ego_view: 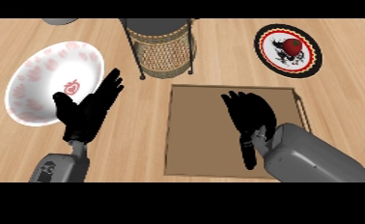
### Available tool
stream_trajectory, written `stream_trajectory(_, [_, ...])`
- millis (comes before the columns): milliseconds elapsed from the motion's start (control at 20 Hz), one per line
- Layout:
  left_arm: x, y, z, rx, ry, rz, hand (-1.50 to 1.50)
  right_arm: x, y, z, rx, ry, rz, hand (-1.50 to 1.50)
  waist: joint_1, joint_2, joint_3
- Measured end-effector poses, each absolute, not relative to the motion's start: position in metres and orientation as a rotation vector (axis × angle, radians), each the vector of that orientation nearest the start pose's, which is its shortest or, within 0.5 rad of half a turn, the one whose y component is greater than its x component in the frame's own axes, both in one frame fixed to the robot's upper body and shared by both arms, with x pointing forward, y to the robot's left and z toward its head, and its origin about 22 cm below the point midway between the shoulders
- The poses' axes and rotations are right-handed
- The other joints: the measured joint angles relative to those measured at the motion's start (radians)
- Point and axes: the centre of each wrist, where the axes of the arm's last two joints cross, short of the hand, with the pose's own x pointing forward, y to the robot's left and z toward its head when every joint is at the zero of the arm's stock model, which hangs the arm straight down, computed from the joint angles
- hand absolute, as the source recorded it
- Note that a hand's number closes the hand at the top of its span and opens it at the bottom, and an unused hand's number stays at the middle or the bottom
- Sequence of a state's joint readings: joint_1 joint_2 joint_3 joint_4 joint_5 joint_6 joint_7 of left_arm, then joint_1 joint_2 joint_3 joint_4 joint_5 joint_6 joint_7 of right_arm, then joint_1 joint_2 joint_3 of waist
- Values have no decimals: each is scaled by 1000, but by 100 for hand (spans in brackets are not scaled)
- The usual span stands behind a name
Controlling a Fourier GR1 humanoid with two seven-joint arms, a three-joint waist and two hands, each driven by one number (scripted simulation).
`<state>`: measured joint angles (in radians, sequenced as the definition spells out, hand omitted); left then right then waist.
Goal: Pick the eggplant from the tray and place it in the tiered basket
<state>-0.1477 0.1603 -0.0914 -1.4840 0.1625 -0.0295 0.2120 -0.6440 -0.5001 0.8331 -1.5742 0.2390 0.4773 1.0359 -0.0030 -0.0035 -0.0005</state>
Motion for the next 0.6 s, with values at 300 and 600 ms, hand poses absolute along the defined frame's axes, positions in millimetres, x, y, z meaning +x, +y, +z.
stream_trajectory(300, [279, 229, 22, -105, -1386, -149, 0, 282, -136, 89, -789, -673, 1564, -150, 1, 2, 0])
stream_trajectory(600, [284, 229, 24, -109, -1379, -148, 0, 283, -144, 79, -813, -663, 1539, -150, 3, 3, 0])
